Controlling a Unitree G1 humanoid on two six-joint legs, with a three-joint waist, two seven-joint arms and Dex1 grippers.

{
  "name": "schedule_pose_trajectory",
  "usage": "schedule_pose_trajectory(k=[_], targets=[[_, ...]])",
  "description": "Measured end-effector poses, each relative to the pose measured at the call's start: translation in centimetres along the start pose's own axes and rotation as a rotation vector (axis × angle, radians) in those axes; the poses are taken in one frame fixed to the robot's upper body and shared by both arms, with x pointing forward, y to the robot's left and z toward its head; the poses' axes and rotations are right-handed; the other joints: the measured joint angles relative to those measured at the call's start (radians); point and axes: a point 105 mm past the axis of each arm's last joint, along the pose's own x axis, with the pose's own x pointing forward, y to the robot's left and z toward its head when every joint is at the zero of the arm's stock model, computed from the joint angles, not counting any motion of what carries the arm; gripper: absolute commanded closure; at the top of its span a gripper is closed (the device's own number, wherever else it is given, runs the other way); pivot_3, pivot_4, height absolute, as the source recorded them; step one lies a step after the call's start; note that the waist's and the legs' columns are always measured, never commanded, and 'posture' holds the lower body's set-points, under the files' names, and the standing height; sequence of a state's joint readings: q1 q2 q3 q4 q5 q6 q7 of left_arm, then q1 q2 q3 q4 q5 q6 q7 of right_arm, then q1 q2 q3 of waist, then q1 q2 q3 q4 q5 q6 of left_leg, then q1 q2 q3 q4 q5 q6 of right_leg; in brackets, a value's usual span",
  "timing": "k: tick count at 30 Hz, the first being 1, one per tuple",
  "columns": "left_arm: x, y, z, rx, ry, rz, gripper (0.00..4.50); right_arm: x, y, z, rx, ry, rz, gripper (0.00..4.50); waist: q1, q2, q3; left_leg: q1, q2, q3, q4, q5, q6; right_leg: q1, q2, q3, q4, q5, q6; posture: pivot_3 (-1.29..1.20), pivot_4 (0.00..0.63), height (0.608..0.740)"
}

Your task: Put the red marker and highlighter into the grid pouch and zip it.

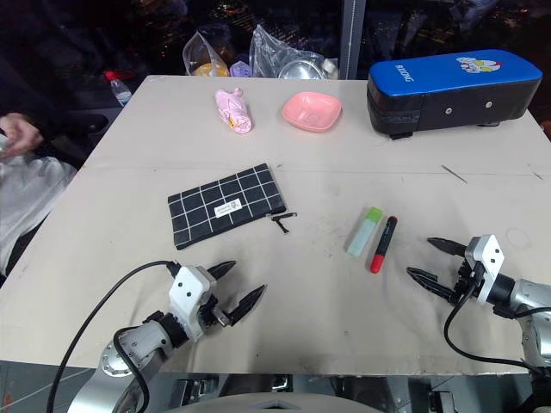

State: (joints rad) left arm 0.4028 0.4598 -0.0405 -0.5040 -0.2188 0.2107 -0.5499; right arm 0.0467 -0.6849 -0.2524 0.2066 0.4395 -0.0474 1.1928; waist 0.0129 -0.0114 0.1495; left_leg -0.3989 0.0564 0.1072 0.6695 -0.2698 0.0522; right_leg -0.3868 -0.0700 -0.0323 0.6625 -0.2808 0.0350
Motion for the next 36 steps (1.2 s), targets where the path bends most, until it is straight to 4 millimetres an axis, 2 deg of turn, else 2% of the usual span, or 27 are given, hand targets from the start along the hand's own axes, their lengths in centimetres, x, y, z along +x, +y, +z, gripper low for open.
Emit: schedule_pose_trajectory(k=[6, 15, 20, 22, 26, 30, 34, 36], targets=[[0.1, -0.2, 0.1, -0.007, -0.016, 0.001, 0.04, -0.4, -0.9, -0.3, 0.004, 0.024, 0.000, 0.04, 0.000, 0.000, 0.000, 0.000, 0.000, 0.001, 0.000, 0.000, 0.000, 0.000, 0.000, 0.000, 0.000, 0.000, 0.000, 0.00, 0.150, 0.740], [0.4, -0.1, 0.4, 0.012, -0.048, -0.023, 0.04, -0.5, -0.9, -0.2, -0.006, 0.020, 0.015, 0.04, 0.000, 0.000, 0.000, 0.000, 0.000, 0.000, 0.000, 0.000, 0.000, 0.000, 0.000, 0.000, 0.000, 0.000, 0.000, 0.00, 0.150, 0.740], [0.0, 0.6, 1.4, 0.015, -0.097, -0.031, 0.04, 0.0, -0.4, 1.1, -0.005, -0.044, 0.042, 0.04, -0.003, 0.000, 0.000, 0.000, 0.000, 0.000, 0.000, 0.000, 0.000, 0.000, 0.000, 0.000, 0.000, 0.000, 0.000, 0.00, 0.150, 0.740], [-1.0, 1.5, 1.5, 0.034, -0.081, -0.043, 0.04, 0.7, 0.3, 2.1, -0.008, -0.087, 0.076, 0.04, -0.005, 0.000, 0.001, 0.000, 0.001, 0.000, 0.000, 0.000, 0.000, 0.000, 0.001, -0.001, 0.001, 0.000, 0.000, 0.00, 0.150, 0.740], [-3.7, 5.7, 2.8, 0.101, -0.069, 0.029, 0.04, 2.5, 2.2, 5.3, -0.028, -0.181, 0.182, 0.04, -0.005, 0.001, 0.001, 0.000, 0.001, -0.001, 0.000, 0.000, 0.000, 0.000, 0.000, -0.002, 0.001, 0.000, 0.000, 0.00, 0.150, 0.740], [-6.0, 9.1, 1.3, 0.126, 0.026, 0.085, 0.04, 4.1, 3.4, 7.5, -0.037, -0.246, 0.234, 0.04, -0.004, 0.001, 0.001, 0.000, 0.000, -0.001, 0.000, 0.000, 0.000, 0.000, 0.000, -0.002, 0.000, 0.000, 0.000, 0.00, 0.150, 0.740], [-7.9, 12.2, 0.5, 0.175, 0.088, 0.132, 0.04, 4.6, 3.7, 8.8, -0.035, -0.285, 0.247, 0.04, 0.002, 0.000, 0.001, -0.001, 0.000, -0.001, 0.000, 0.000, 0.000, -0.001, -0.001, -0.004, 0.000, 0.000, 0.000, 0.00, 0.150, 0.740], [-8.5, 13.3, 0.3, 0.224, 0.114, 0.139, 0.04, 4.9, 3.9, 8.8, -0.028, -0.285, 0.256, 0.04, 0.002, 0.000, 0.001, -0.001, 0.000, -0.001, 0.000, 0.000, 0.000, -0.001, -0.002, -0.004, 0.000, 0.000, 0.000, 0.00, 0.150, 0.740]])
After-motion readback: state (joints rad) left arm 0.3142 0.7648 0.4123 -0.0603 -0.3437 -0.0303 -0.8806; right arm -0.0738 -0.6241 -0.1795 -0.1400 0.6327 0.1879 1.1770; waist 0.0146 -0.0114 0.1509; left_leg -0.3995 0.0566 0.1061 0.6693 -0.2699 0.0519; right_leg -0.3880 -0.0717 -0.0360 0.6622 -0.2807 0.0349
